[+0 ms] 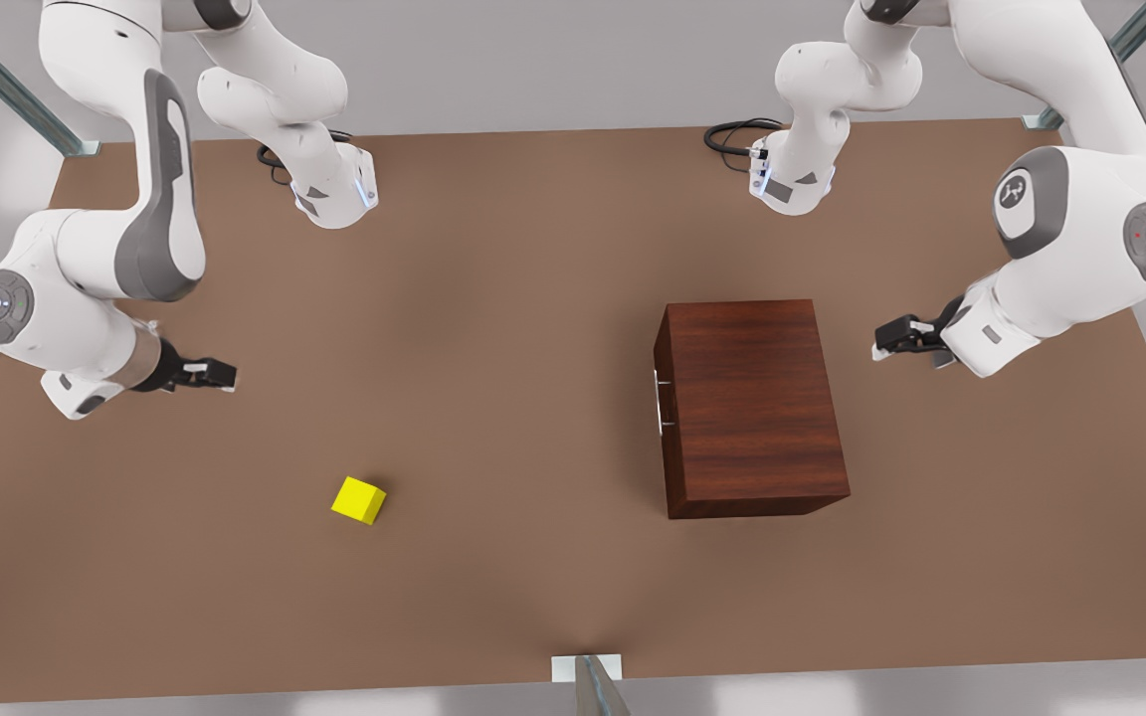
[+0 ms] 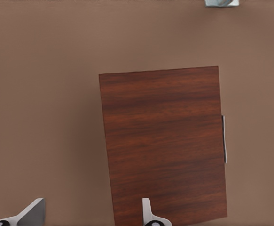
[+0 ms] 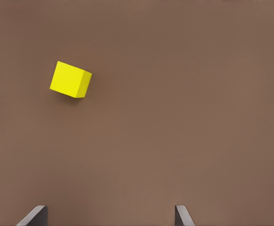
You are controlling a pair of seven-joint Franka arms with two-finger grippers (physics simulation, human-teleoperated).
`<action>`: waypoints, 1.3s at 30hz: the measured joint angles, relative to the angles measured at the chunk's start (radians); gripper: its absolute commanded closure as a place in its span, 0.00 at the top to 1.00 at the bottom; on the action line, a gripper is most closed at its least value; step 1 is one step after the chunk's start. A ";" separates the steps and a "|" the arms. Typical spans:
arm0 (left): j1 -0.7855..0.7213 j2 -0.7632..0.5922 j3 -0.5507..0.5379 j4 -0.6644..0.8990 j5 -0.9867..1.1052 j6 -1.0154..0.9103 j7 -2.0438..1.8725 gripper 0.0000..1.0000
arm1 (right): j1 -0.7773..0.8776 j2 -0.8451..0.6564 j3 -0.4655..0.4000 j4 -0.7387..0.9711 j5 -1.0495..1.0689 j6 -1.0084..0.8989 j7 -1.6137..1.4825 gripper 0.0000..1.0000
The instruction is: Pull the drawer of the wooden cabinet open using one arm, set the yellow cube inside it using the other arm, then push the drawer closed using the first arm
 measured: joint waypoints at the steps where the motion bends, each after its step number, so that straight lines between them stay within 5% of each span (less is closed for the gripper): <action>1: -0.001 0.000 0.000 0.001 -0.001 0.003 0.000 1.00 | -0.005 0.000 0.000 0.004 0.000 0.008 0.000 1.00; 5: -0.067 0.004 0.000 0.018 0.017 0.012 -0.009 1.00 | -0.008 0.003 0.000 0.010 -0.001 0.028 0.001 1.00; 10: -0.379 0.076 -0.006 0.062 0.116 0.029 -0.078 1.00 | -0.005 0.012 0.000 0.013 -0.001 0.039 0.000 1.00; 16: -0.632 0.352 -0.006 0.271 0.196 0.079 -0.287 1.00 | -0.005 0.013 0.000 0.013 -0.001 0.044 -0.001 1.00; 28: -0.686 0.544 0.000 0.266 0.400 0.178 -0.724 1.00 | -0.004 0.022 0.005 0.014 -0.002 0.047 -0.003 1.00; 39: -0.684 0.586 0.025 0.266 0.521 0.207 -0.907 1.00 | -0.004 0.033 0.013 0.014 -0.003 0.047 -0.002 1.00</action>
